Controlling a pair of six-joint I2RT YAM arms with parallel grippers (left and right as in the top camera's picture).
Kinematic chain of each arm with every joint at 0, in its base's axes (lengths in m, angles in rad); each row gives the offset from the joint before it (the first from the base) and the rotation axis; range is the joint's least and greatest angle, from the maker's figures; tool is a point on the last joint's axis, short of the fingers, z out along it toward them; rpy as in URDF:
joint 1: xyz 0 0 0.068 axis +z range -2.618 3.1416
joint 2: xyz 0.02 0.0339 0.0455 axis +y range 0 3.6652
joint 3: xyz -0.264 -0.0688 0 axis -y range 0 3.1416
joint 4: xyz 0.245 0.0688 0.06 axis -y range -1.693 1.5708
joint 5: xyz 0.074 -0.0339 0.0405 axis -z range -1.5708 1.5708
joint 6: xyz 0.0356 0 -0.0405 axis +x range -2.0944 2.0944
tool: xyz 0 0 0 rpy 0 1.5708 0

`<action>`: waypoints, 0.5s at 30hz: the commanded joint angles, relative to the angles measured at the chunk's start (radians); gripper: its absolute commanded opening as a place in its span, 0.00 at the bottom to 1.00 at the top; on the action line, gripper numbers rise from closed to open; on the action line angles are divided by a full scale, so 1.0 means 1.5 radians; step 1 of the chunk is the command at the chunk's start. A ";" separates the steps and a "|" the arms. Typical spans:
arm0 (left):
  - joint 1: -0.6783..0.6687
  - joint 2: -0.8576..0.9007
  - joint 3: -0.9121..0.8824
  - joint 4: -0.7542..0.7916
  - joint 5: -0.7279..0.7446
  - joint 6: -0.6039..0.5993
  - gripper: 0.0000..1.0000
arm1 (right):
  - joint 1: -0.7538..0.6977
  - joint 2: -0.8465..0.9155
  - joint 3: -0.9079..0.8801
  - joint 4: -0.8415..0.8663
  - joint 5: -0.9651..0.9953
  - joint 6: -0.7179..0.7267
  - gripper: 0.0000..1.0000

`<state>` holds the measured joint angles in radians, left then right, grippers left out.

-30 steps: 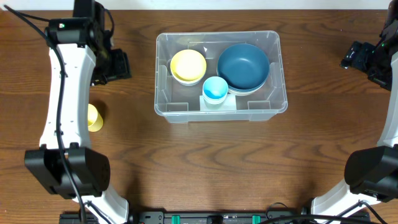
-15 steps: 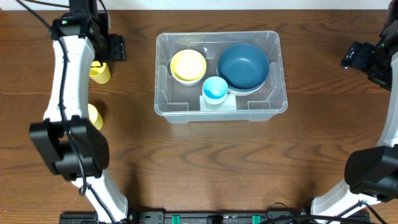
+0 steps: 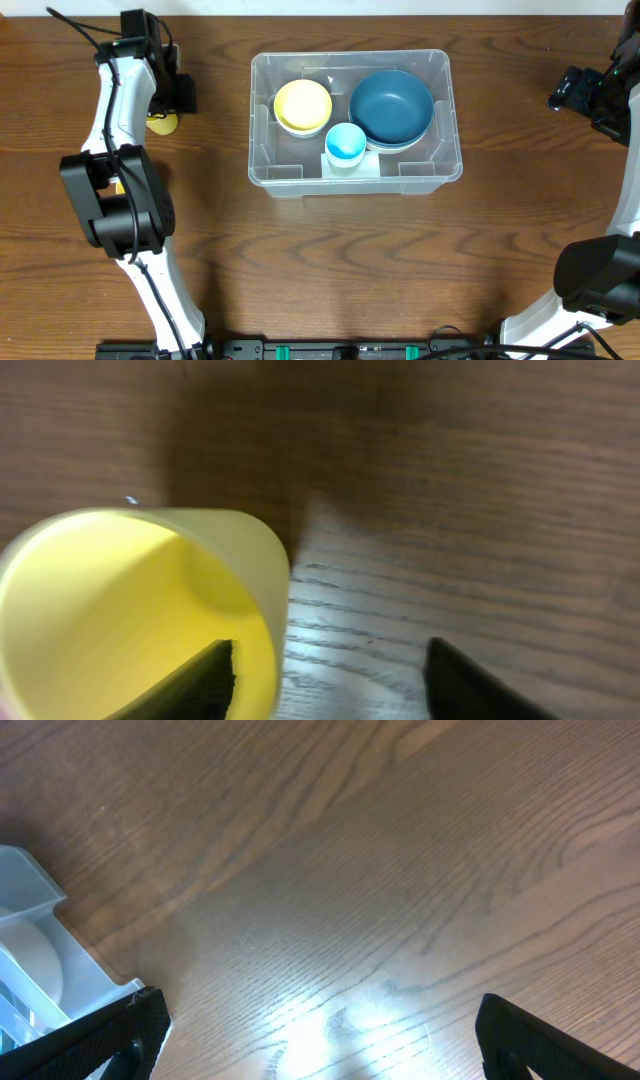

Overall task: Pack container
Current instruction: 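Grasp the upper yellow cup with the left gripper and lift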

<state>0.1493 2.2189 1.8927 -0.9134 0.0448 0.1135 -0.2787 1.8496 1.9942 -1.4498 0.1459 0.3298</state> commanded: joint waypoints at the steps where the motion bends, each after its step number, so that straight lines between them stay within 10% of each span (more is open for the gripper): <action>1: 0.002 0.015 0.005 -0.008 -0.008 -0.002 0.32 | -0.003 0.002 -0.001 -0.001 -0.001 0.009 0.99; 6: 0.001 0.013 0.005 -0.014 -0.008 -0.027 0.07 | -0.003 0.002 -0.001 -0.001 -0.001 0.009 0.99; 15: -0.001 -0.035 0.014 -0.076 0.013 -0.044 0.06 | -0.003 0.002 -0.001 -0.001 -0.001 0.009 0.99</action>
<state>0.1493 2.2208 1.8965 -1.0031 0.0349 0.0704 -0.2787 1.8496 1.9942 -1.4502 0.1455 0.3298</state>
